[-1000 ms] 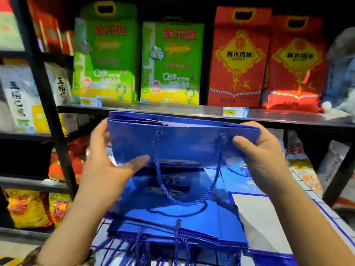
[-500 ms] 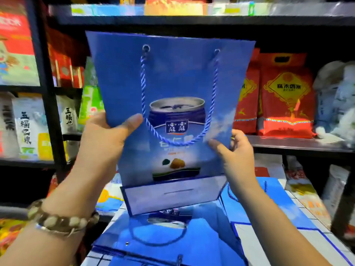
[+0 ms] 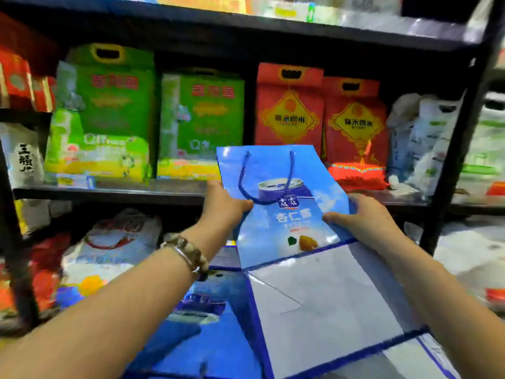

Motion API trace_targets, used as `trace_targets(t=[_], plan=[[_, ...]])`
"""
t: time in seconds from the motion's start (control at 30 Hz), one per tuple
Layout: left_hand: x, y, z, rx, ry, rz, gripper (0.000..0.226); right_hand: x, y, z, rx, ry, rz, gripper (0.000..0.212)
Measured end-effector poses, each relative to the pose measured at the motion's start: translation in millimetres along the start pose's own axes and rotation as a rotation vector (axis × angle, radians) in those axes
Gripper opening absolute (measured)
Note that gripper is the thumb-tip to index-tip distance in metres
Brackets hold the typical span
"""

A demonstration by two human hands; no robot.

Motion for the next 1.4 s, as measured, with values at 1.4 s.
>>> trace_targets(t=[1.4], plan=[[115, -171, 204, -1.414, -0.153, 0.963, 0.073, 77, -142, -169, 0.600, 0.015, 0.743, 0.066]])
Point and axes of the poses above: each hand's wrist, its own x-axis away from the middle knuckle, its own y-axis out of the back of the hand, z = x × y, the point moved 8 cm from there along -x, towards the middle knuckle, and after that the axes turned 6 degrees about -z, right-handed, at the moved point
